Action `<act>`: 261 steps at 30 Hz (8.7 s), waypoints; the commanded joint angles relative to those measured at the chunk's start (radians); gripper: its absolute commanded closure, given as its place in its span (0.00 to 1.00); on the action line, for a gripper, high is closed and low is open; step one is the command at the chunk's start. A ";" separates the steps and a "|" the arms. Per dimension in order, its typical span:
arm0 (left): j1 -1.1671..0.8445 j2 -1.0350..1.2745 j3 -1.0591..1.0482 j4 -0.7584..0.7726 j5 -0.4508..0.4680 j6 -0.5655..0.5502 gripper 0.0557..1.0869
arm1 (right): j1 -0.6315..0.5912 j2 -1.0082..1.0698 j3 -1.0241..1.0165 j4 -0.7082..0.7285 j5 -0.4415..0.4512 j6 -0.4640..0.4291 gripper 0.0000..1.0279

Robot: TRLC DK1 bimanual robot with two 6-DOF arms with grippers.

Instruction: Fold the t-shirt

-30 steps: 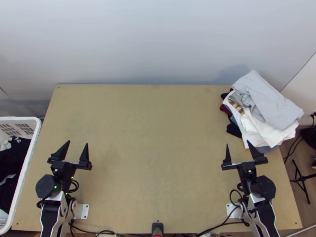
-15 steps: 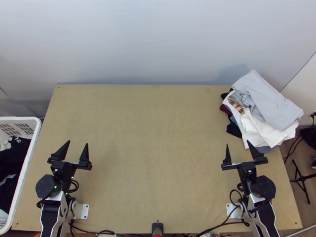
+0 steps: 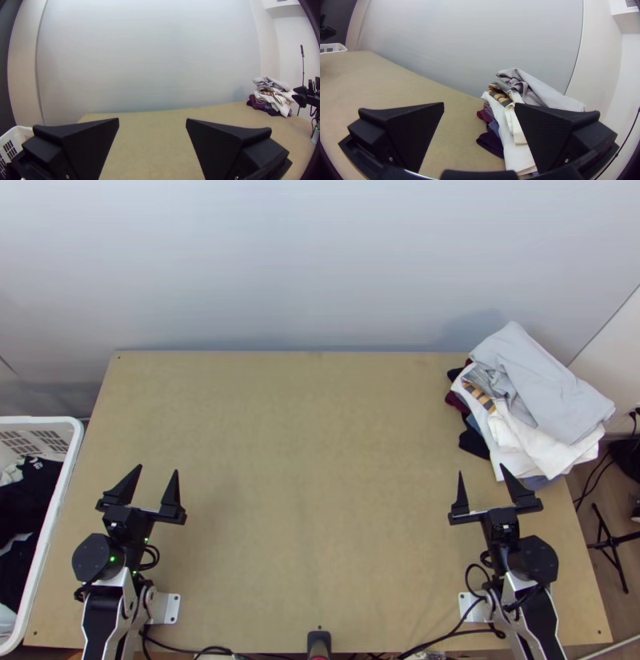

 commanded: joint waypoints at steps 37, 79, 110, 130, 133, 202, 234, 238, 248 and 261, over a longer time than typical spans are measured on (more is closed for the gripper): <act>-0.014 0.000 0.000 0.002 -0.001 -0.032 0.05 | 0.000 0.000 0.000 0.000 0.000 0.000 0.04; 0.247 0.609 0.517 -0.247 0.045 0.156 0.05 | 0.022 0.635 0.575 -0.145 -0.014 0.141 0.04; 1.312 1.853 1.267 -0.399 -0.075 0.810 0.08 | -0.039 0.934 1.324 -0.856 -0.014 0.293 0.05; 1.333 2.499 1.976 -0.566 -0.219 0.620 0.17 | -0.024 1.014 1.395 -0.866 -0.010 0.267 0.10; 1.319 2.536 1.979 -0.552 -0.221 0.613 0.17 | -0.026 1.048 1.436 -0.866 -0.007 0.261 0.10; 0.203 0.942 1.453 -1.262 0.302 0.371 0.96 | -0.139 0.845 1.238 -0.978 -0.001 0.233 0.04; -0.509 1.273 1.231 -1.116 0.012 0.228 0.04 | -0.153 0.753 0.997 -1.075 -0.006 0.216 0.04; -0.313 1.221 1.106 -1.106 -0.043 0.235 0.04 | -0.124 0.772 0.957 -0.995 -0.010 0.219 0.04; -0.176 0.994 0.865 -1.046 -0.074 0.196 0.04 | 0.142 1.002 1.040 -0.906 -0.046 0.242 0.04; -0.090 0.983 0.849 -1.031 -0.074 0.181 0.05 | 0.550 1.385 1.276 -0.896 0.032 0.224 0.05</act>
